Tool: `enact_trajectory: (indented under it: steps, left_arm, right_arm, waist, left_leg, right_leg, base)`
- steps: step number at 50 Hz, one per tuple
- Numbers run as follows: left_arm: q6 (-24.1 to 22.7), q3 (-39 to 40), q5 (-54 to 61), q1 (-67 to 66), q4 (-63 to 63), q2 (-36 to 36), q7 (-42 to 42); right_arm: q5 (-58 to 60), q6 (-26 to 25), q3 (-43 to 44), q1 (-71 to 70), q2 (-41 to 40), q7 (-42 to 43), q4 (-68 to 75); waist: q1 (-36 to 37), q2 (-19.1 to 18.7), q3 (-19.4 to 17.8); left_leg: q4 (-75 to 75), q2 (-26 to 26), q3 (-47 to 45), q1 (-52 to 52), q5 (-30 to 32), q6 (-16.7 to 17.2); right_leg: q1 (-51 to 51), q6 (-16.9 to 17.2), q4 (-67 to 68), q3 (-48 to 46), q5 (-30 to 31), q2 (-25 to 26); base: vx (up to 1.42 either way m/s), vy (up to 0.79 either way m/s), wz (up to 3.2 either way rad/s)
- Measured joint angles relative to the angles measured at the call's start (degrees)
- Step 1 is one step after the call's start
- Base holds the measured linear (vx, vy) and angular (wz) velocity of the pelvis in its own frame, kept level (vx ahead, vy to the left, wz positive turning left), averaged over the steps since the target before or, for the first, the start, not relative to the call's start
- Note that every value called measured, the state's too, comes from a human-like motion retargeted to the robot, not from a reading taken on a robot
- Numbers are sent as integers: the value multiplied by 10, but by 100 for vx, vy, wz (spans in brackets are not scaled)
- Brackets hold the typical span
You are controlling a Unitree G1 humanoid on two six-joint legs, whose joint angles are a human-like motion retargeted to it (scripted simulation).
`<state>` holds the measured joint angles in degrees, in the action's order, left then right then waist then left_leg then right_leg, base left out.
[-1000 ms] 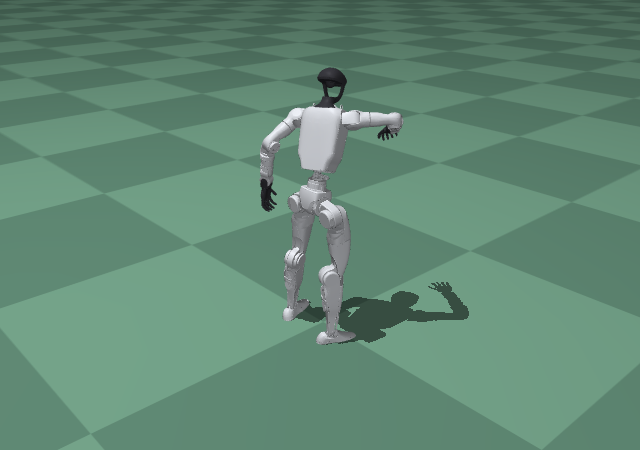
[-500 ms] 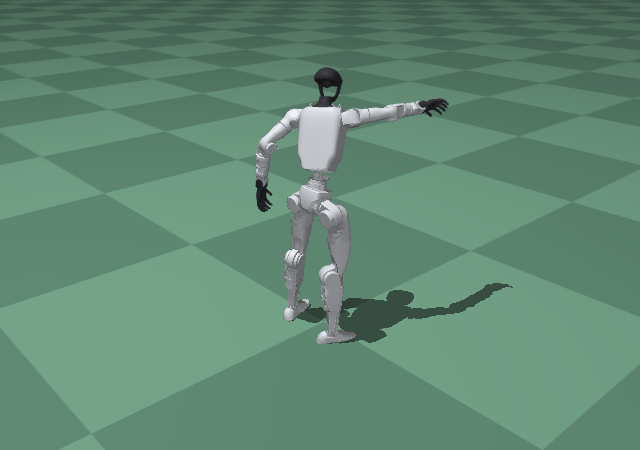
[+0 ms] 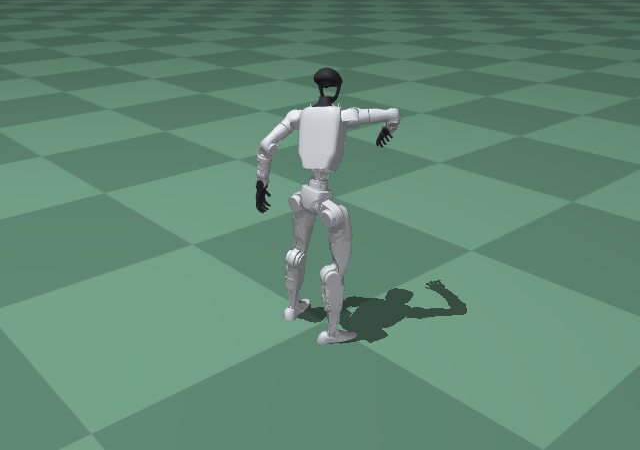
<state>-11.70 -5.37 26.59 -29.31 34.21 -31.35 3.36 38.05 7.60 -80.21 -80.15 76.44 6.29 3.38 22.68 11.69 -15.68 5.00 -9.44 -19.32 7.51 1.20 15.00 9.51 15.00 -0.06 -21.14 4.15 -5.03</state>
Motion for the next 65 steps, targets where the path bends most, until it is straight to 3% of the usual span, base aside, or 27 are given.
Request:
enact_trajectory:
  steps: [10, 17, 21, 27, 37, 42, 47, 52, 58, 65]
  left_arm:
    - [-9, -13, 10, 5, 8, 17, 8]
    - [-12, -30, 20, 7, 5, 10, -17]
    - [-12, -36, 21, 5, -4, -3, -31]
    - [-9, -19, 22, -2, -16, -12, -33]
    - [5, 24, 33, -12, -15, -2, -20]
    - [14, 25, 32, -8, -16, 15, -14]
    - [10, 14, 24, -1, -17, 12, -11]
    - [-7, 2, 23, 3, -17, -1, -14]
    - [-10, -6, 35, 0, -4, 24, -2]
    - [-19, -12, 34, 0, 16, 25, -15]
  right_arm:
    - [42, -21, 0, 85, 49, -44, 282]
    - [63, -55, 0, -4, 30, -62, 496]
    - [59, -75, 0, -86, -7, -50, 538]
    - [56, -83, 0, -197, -92, -9, 454]
    - [41, -51, 0, -266, -200, 9, 128]
    - [9, -39, 0, -211, -182, -22, -5]
    - [-1, -15, 0, -94, -107, -43, -27]
    - [33, 28, 0, 20, -33, -58, 81]
    - [82, -13, 0, 64, 5, -63, 307]
    - [100, -58, 0, -23, -1, -55, 529]
  waist:
    - [-34, -25, 10]
    - [-25, -34, 23]
    - [-10, -29, 33]
    - [9, -16, 43]
    - [9, 0, 49]
    - [-1, -7, 43]
    - [-11, -9, 31]
    - [-17, -8, 24]
    - [-29, -26, 29]
    - [-18, -27, 43]
  left_leg:
    - [0, 13, 5, 9, 3, 0]
    - [0, 21, 15, 10, 2, 0]
    - [0, 22, 17, 11, 2, 0]
    - [0, 16, 10, 9, 2, 0]
    - [0, 1, -9, -3, -2, 0]
    - [0, 0, -13, -14, -7, 0]
    - [0, 3, -15, -19, -8, 0]
    - [0, 8, -19, -12, -5, 0]
    - [0, 12, -19, -3, -2, 0]
    - [0, 16, -11, 8, 1, 0]
  right_leg:
    - [3, 0, -3, -9, 2, -11]
    - [-2, 0, 0, -18, -2, -23]
    - [-2, 0, 1, -18, -3, -25]
    - [1, 0, -1, -9, 2, -18]
    - [2, 0, 0, 12, 3, -3]
    - [-5, 0, 2, 17, -2, -4]
    - [-9, 0, 4, 17, -5, -7]
    - [0, 0, 3, 16, -2, -8]
    - [5, 0, -3, 12, 3, -11]
    - [9, 0, -7, 2, 4, -15]
  base:
    - [-2, 4, 2]
    - [0, 0, 0]
    - [0, 0, 0]
    - [0, -3, -8]
    - [1, -4, -16]
    - [0, 0, 0]
    - [0, 0, 0]
    - [-6, 3, -5]
    - [-1, 1, 0]
    - [0, 0, 3]
